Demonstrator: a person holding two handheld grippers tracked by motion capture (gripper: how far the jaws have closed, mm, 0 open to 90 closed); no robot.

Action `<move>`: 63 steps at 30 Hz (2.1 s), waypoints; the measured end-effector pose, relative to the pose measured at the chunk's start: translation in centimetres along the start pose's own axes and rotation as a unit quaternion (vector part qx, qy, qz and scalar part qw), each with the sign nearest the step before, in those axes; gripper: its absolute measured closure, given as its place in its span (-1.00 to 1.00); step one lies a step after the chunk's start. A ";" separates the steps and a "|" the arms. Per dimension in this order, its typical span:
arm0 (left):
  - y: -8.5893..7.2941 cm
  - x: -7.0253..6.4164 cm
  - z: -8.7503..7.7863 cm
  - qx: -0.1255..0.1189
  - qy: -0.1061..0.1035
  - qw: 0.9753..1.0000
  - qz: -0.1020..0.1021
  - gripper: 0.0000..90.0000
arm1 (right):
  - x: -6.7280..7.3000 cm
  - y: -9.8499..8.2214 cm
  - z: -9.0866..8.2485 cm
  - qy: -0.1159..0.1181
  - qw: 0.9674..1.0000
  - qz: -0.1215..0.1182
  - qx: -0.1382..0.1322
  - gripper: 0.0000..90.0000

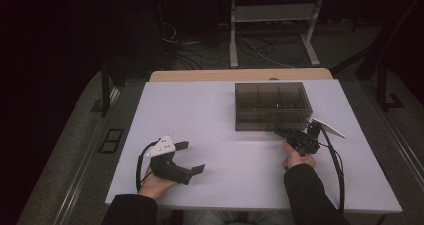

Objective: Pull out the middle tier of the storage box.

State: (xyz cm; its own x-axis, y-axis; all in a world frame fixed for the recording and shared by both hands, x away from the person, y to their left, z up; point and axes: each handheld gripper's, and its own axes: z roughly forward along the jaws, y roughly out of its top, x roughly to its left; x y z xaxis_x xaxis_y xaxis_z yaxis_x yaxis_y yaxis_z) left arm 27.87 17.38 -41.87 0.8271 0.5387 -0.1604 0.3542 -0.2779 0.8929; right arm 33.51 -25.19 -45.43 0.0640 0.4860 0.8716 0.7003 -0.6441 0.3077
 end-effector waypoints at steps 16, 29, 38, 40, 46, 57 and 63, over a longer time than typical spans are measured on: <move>0.0 0.0 0.0 0.000 0.000 1.000 -0.001 -1.00 | 0.0 -0.6 -0.5 -0.002 1.000 -0.005 -0.002 0.78; 0.0 0.0 0.1 0.002 -0.001 1.000 -0.001 -1.00 | 0.0 -0.7 -0.6 -0.001 1.000 0.007 0.002 0.77; 0.0 -0.1 0.1 0.002 0.000 1.000 -0.002 -1.00 | 0.0 -0.6 -0.9 -0.004 1.000 -0.006 0.009 0.75; -0.1 -0.1 0.1 0.002 0.000 1.000 -0.001 -1.00 | 0.1 -0.5 -1.1 -0.003 1.000 -0.010 0.010 0.74; -0.1 -0.1 0.1 0.002 0.001 1.000 -0.001 -1.00 | 0.3 -0.4 -1.9 -0.018 0.999 -0.032 0.017 0.65; -0.1 -0.1 0.1 0.002 0.002 1.000 -0.002 -1.00 | 1.2 0.0 -3.7 -0.047 0.993 -0.100 0.037 0.54; -0.1 -0.1 0.1 0.001 0.002 1.000 -0.002 -1.00 | 1.8 0.4 -4.7 -0.060 0.988 -0.130 0.054 0.49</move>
State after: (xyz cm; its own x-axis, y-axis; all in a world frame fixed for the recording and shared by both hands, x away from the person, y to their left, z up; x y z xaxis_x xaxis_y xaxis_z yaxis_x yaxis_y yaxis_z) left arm 27.82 17.33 -41.96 0.8234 0.5436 -0.1629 0.3590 -0.2765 0.8914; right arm 30.57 -27.33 -41.92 -0.0493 0.6981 0.7143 0.7755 -0.4239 0.4678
